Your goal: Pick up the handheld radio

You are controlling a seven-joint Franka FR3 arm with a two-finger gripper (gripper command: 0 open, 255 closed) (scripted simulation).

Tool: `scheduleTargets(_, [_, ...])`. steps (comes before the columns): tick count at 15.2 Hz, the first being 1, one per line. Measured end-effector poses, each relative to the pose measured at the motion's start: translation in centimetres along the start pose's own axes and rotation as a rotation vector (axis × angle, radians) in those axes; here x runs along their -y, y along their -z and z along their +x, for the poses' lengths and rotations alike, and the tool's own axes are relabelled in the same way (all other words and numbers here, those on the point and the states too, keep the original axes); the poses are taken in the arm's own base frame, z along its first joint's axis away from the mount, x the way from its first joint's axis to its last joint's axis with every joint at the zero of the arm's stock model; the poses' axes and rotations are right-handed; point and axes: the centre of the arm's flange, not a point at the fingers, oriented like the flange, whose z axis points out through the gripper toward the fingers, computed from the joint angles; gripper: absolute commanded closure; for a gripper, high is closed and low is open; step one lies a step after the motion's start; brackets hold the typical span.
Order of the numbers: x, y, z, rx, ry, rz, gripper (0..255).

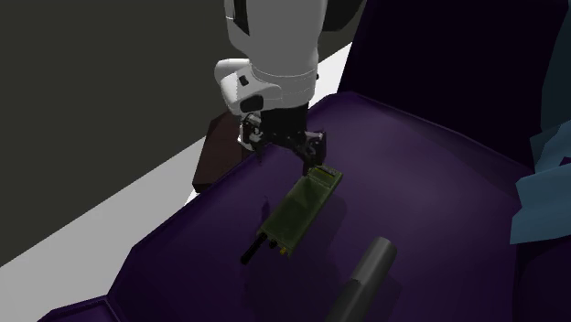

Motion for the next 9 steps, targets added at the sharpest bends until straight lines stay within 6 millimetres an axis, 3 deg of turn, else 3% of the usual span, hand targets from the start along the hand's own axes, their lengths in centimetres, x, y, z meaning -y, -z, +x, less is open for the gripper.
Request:
scheduleTargets(7, [5.1,0.9,7.4,-0.024,-0.202,-0.016,0])
scheduleTargets(9, [5.5,0.6,8.3,-0.027,-0.228,-0.018,0])
